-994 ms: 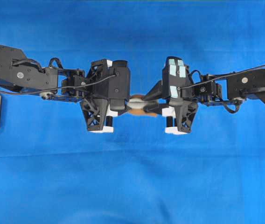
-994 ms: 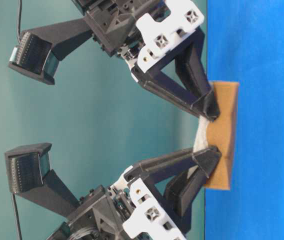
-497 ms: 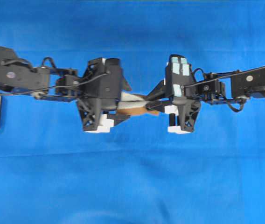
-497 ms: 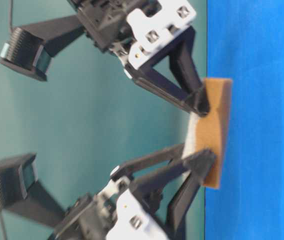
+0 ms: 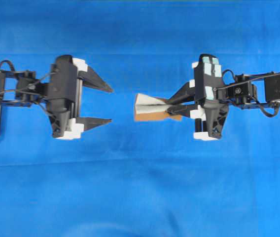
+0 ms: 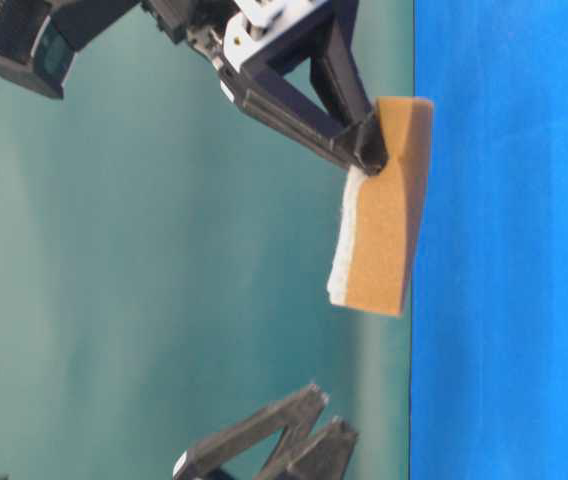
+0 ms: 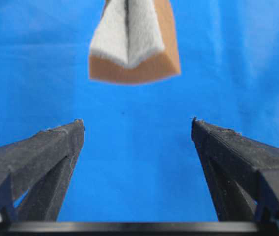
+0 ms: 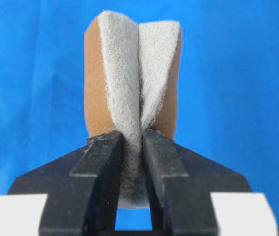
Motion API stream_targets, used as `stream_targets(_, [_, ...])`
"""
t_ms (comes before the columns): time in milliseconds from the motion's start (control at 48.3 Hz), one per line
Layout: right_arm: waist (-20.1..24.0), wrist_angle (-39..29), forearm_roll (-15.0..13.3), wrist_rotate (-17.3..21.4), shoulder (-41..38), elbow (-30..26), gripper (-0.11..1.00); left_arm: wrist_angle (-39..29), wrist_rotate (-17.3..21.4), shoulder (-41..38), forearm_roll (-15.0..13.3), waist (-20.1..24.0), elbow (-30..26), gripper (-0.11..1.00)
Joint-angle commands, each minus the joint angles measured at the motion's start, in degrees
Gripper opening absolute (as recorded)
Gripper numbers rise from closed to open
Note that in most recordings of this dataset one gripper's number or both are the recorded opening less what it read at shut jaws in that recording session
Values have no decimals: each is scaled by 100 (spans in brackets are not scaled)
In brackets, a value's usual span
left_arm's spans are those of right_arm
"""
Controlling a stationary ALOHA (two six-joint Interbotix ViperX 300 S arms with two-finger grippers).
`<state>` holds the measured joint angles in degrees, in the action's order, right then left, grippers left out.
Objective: Hand over the sponge with the left arm and wipe it with the right arm.
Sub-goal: 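Open the left gripper and pull it back left, then move the held sponge back and forth with the right gripper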
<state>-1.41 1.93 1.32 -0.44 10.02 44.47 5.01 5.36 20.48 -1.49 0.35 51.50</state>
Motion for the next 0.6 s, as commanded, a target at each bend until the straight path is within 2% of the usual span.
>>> stream_targets(0, [-9,18,-9,18,123,-62,21,185,0,202,0,0,35,88])
stream_targets(228, [-123,44,0,18,-114,-70,21,202,0,202,-9,-9,62,88])
stream_targets(580, [-185,237,9,53,-1204,-290,21,255,26,202,-9,-9,62,88])
